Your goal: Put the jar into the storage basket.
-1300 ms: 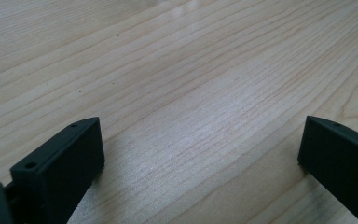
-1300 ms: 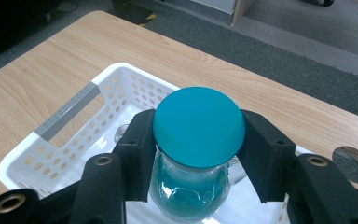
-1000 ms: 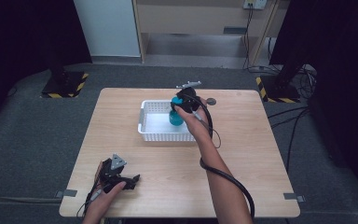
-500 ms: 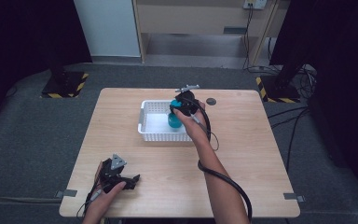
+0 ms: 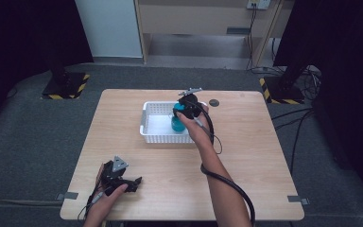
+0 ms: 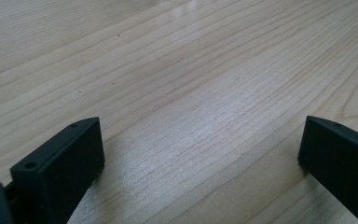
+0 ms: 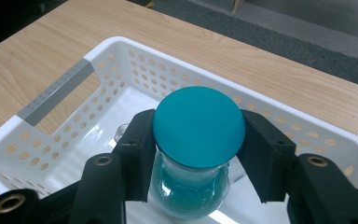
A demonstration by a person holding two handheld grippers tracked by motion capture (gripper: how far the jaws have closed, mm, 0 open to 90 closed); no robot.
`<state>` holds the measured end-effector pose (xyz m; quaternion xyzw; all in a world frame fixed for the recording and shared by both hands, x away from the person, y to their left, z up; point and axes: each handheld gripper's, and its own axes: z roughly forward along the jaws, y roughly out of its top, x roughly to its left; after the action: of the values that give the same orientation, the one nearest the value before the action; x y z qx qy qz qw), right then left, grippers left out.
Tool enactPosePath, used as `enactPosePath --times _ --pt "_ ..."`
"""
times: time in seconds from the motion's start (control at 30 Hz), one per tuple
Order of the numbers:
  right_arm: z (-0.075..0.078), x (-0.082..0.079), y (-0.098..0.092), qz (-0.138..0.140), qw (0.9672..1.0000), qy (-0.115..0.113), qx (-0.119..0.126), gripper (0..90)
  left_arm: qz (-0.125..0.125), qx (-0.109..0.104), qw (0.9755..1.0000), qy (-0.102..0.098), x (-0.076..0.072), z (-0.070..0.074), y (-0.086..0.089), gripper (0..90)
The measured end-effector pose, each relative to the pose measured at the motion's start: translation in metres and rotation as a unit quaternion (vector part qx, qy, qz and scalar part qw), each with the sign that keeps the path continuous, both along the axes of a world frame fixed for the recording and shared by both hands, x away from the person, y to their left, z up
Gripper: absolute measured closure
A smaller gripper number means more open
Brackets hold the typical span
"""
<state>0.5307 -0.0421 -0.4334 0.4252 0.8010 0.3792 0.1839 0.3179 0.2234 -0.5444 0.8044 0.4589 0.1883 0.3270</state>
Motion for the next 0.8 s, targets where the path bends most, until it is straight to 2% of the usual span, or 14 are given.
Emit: enactPosePath --times 0.8 --pt "-0.013 -0.001 0.001 -0.003 0.9999 0.011 -0.005 48.1 0.001 -0.001 1.0 0.0 0.0 0.0 0.0 0.0"
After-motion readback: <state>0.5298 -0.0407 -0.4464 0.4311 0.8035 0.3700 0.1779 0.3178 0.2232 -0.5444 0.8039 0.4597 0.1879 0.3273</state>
